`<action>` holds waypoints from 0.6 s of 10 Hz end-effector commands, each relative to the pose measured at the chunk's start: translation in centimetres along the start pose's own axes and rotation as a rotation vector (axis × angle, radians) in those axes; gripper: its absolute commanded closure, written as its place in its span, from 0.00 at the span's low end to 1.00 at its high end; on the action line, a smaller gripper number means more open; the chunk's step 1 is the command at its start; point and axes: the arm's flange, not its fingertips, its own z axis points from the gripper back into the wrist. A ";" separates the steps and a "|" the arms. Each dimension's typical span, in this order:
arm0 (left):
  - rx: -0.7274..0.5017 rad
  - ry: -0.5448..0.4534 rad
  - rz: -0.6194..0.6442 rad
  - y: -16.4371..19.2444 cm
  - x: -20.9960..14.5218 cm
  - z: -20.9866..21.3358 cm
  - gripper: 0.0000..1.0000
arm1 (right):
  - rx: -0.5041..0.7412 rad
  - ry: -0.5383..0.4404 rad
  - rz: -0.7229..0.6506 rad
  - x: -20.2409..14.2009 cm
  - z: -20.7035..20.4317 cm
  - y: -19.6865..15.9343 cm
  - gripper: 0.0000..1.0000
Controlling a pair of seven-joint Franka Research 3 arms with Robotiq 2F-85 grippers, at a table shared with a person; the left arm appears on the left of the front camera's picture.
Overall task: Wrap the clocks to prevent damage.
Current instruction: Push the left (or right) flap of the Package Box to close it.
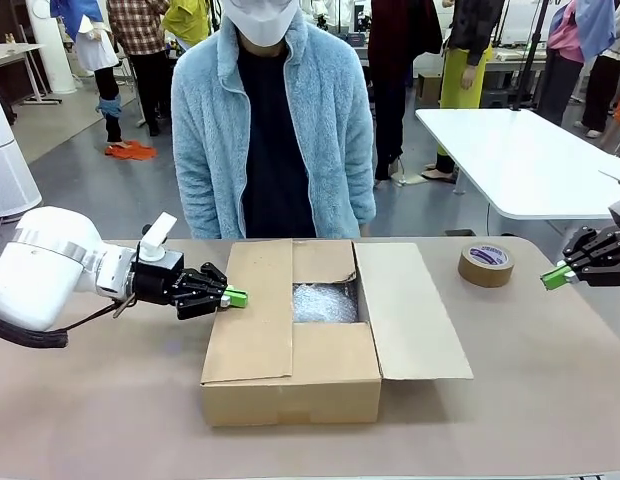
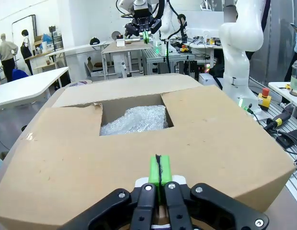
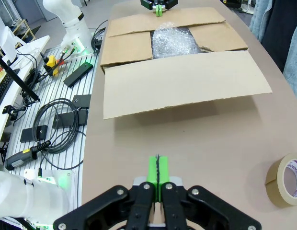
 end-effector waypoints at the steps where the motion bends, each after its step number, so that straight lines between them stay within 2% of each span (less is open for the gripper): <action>1: 0.007 0.004 0.002 0.1 -0.2 -0.3 1.00 | -0.002 -0.019 0.009 -0.1 -0.2 0.0 0.99; 6: 0.007 0.004 0.002 0.1 -0.2 -0.3 1.00 | -0.002 -0.019 0.009 -0.1 -0.2 0.0 0.99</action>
